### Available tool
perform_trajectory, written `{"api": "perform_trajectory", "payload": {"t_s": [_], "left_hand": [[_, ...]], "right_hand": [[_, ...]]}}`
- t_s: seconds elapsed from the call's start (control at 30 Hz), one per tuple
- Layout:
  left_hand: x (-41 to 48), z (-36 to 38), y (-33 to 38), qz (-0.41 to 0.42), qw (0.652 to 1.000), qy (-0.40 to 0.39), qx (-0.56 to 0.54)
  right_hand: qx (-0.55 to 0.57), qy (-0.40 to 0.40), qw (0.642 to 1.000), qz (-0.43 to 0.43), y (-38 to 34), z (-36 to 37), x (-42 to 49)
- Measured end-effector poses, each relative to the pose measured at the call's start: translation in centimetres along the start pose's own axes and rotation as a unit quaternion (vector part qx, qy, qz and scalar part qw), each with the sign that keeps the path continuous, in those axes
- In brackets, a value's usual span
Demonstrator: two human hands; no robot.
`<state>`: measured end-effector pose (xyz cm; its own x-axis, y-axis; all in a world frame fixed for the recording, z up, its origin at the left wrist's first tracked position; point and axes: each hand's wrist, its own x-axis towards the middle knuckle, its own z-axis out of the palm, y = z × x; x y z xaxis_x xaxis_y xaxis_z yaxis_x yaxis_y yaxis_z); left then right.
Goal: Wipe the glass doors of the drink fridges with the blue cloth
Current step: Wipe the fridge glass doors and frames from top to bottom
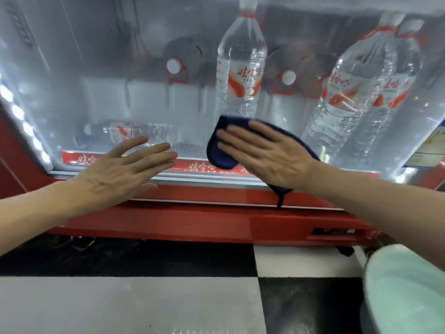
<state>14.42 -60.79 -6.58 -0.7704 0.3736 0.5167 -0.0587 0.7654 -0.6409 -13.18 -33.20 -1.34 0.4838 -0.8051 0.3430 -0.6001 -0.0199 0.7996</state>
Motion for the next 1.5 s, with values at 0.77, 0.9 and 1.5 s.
{"api": "perform_trajectory", "payload": {"t_s": [0.77, 0.9, 1.5], "left_hand": [[-5.5, -0.4, -3.5, -0.046, 0.997, 0.040, 0.047], [-6.4, 0.3, -3.8, -0.036, 0.996, 0.046, 0.073], [-10.7, 0.8, -5.7, -0.094, 0.991, 0.087, 0.035]], "right_hand": [[-0.049, 0.036, 0.994, 0.087, -3.3, -0.3, 8.0], [-0.066, -0.062, 0.994, -0.067, -8.9, 2.4, 5.4], [-0.019, -0.007, 1.000, -0.021, -11.6, 3.0, 13.2]]}}
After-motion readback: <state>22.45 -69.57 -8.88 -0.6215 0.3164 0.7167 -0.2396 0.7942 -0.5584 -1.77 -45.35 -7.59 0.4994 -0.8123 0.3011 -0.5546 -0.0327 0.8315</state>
